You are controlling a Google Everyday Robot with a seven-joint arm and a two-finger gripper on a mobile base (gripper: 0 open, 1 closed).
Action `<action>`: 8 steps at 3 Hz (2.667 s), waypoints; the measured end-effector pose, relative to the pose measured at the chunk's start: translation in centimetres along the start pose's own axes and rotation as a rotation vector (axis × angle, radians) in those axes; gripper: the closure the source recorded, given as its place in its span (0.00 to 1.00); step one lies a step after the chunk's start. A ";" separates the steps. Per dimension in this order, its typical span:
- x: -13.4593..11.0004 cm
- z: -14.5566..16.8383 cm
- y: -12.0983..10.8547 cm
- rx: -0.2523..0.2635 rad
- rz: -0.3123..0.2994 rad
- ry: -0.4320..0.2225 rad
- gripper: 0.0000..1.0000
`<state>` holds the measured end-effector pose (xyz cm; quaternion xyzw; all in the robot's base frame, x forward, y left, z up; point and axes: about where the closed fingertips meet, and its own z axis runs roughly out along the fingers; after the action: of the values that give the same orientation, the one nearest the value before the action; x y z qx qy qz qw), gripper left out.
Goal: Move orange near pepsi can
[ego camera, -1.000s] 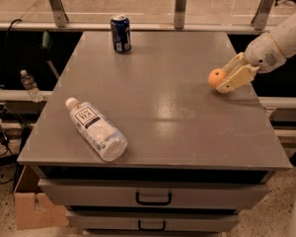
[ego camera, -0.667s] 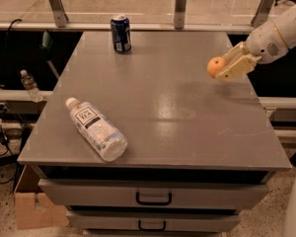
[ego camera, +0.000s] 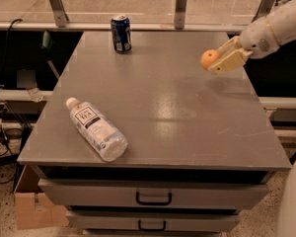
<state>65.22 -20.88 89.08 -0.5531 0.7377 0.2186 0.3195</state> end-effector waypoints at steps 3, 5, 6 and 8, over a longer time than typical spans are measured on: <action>-10.9 6.7 -8.2 0.164 0.037 -0.204 1.00; -14.2 13.0 -10.3 0.122 0.095 -0.258 1.00; -14.9 15.4 -10.3 0.077 0.127 -0.283 1.00; -15.1 17.5 -10.4 0.049 0.198 -0.268 0.61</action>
Offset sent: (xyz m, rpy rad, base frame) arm 0.1279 0.1111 0.0434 0.2051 -0.1751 -0.1390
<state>81.96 -1.91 87.92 -0.4355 0.7446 0.3027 0.4053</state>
